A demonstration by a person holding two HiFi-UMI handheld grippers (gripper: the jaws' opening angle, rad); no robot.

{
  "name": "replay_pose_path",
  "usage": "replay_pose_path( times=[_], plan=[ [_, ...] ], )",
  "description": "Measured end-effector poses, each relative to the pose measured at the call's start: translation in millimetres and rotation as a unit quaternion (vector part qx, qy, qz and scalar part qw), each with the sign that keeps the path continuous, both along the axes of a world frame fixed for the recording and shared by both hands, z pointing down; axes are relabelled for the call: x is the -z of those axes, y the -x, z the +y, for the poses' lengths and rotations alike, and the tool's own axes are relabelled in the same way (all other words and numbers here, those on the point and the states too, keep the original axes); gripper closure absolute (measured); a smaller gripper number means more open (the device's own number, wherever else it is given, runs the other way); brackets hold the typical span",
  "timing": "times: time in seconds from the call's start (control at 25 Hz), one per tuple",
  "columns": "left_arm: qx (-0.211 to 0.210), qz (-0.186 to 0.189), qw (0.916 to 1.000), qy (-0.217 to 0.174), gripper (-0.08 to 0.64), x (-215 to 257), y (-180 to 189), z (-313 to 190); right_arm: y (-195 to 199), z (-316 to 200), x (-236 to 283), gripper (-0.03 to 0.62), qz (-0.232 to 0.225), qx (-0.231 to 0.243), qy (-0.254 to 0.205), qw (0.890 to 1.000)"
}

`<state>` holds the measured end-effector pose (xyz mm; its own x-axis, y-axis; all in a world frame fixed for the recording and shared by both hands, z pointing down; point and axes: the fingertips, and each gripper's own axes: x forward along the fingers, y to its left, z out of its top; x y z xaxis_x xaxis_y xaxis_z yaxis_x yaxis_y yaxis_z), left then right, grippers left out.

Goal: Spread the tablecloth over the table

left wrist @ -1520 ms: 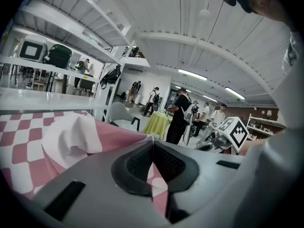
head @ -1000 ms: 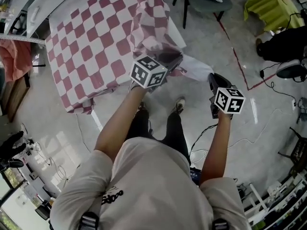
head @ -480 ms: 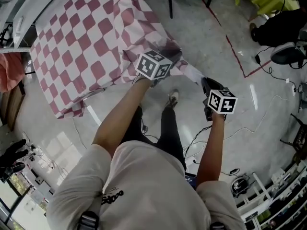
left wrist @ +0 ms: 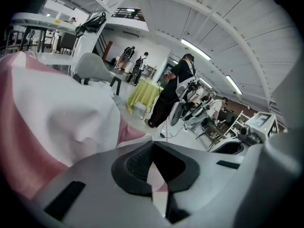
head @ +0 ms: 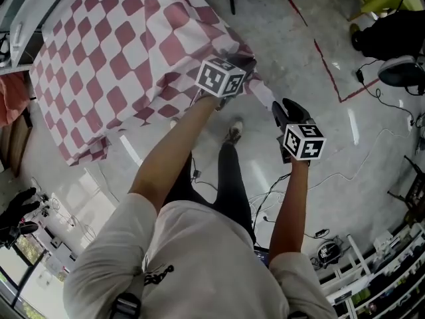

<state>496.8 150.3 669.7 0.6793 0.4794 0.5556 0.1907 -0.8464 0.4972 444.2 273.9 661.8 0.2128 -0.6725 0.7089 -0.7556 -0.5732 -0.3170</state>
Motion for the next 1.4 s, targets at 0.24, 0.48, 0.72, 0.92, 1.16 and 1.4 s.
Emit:
replay_pose_path(
  times=[0.24,0.48,0.72,0.92,1.16,1.4],
  plan=[
    [0.027,-0.030,0.9986,-0.035,0.528,-39.5,-5.7,-3.9,-43.8,-8.3,-3.8,0.503,0.027,-0.011,-0.004,1.000],
    [0.030,-0.063,0.9957,-0.061,0.528,-76.6,-24.7,-3.3,-77.1,-7.6,-20.2,0.529,0.023,-0.026,0.006,0.999],
    [0.026,-0.085,0.9929,-0.078,0.528,-110.3,-47.1,4.1,-95.4,1.0,-31.2,0.537,0.017,-0.027,0.009,0.999],
    [0.050,-0.085,0.9918,-0.082,0.424,-112.6,-55.8,-10.5,-101.3,-9.5,-31.4,0.537,0.019,-0.012,0.004,1.000],
    [0.060,-0.071,0.9943,-0.052,0.338,-94.7,-32.4,-2.1,-98.5,-37.0,-18.3,0.537,0.029,0.030,-0.004,0.999],
    [0.044,0.020,0.9960,-0.075,0.501,-29.2,12.5,-26.2,-80.6,-80.6,9.7,0.553,0.061,0.056,-0.013,0.996]
  ],
)
